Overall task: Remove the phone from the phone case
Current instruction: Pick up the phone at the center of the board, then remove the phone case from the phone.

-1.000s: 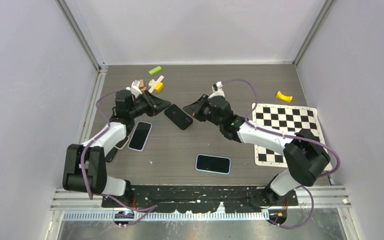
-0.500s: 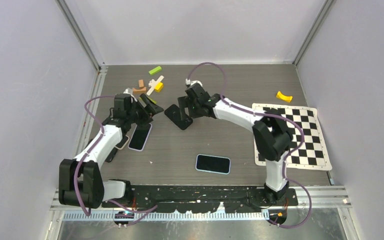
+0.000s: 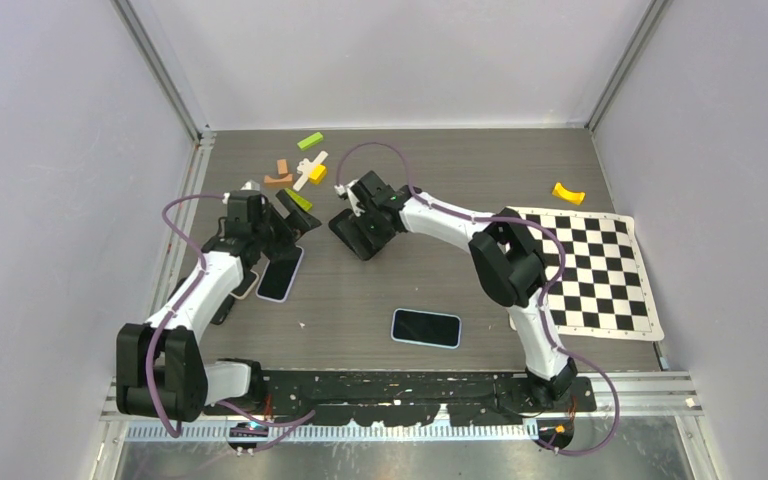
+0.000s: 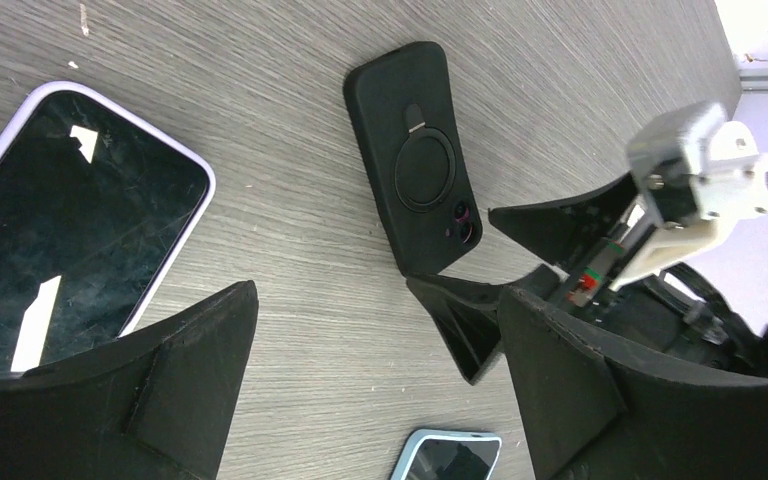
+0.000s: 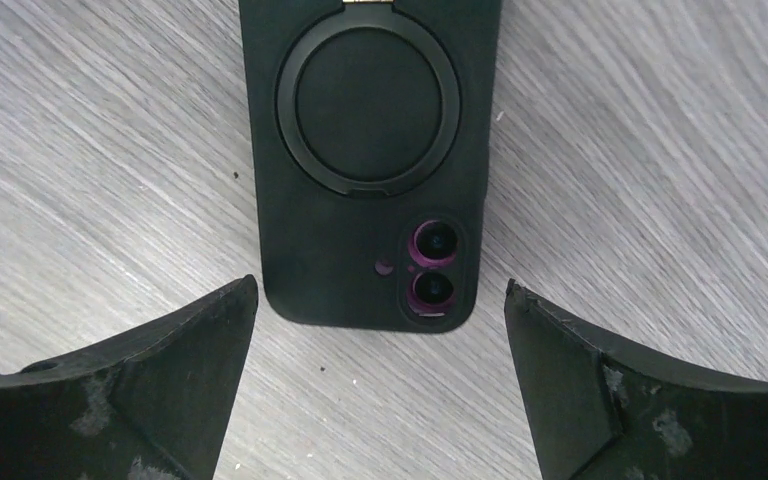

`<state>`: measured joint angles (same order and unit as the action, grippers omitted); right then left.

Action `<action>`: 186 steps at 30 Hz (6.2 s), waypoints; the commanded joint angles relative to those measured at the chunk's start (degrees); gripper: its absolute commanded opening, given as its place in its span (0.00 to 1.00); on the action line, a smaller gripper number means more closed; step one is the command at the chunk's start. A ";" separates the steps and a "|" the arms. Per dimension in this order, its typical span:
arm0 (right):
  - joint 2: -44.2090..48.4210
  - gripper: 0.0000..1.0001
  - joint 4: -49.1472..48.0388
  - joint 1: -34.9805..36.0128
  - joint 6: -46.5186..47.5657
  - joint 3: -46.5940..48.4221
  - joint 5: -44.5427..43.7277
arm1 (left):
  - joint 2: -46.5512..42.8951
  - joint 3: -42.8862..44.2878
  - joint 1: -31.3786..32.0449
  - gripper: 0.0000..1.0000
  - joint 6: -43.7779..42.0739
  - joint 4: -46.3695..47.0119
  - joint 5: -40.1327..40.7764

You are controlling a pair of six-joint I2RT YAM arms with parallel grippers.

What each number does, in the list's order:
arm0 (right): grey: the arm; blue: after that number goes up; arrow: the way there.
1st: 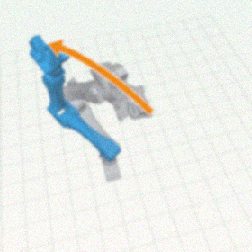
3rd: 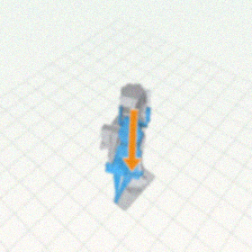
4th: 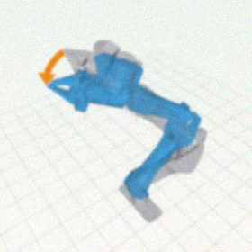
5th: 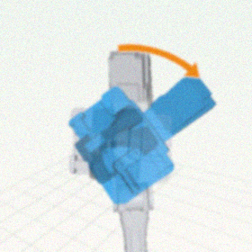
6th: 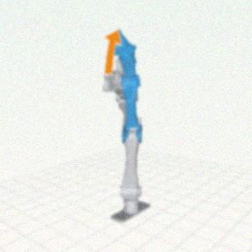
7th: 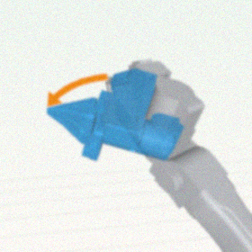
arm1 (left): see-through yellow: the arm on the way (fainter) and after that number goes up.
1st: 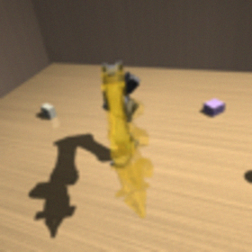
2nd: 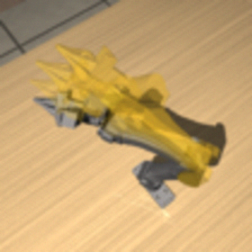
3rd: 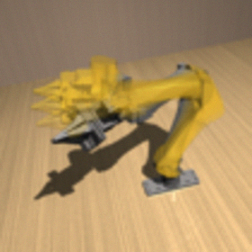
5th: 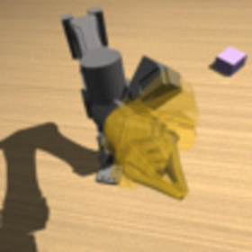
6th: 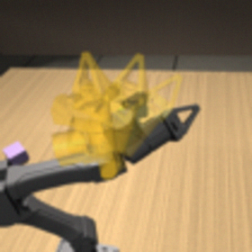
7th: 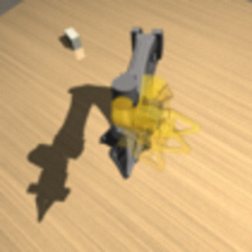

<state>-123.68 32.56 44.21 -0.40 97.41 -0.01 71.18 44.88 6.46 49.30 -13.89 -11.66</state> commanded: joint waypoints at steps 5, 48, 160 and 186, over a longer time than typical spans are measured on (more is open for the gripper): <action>-5.75 1.00 6.68 1.51 4.40 7.65 1.40 | -1.90 2.05 -1.00 0.93 0.27 0.53 1.98; 10.54 0.29 -72.82 -12.26 -74.93 -31.93 45.94 | 8.79 3.13 0.21 0.94 1.74 8.43 -14.06; 10.04 0.53 -25.73 28.28 -9.65 -8.51 -50.90 | 7.08 9.17 0.80 0.00 6.67 -8.17 -7.98; 25.05 0.00 -23.96 16.36 -28.06 -18.96 -24.93 | 3.89 10.70 -1.43 0.82 7.83 -5.62 -5.60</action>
<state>-108.88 14.44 65.91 -18.70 82.46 -36.27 77.89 53.45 6.39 56.86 -21.98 -18.65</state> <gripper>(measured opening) 0.200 0.780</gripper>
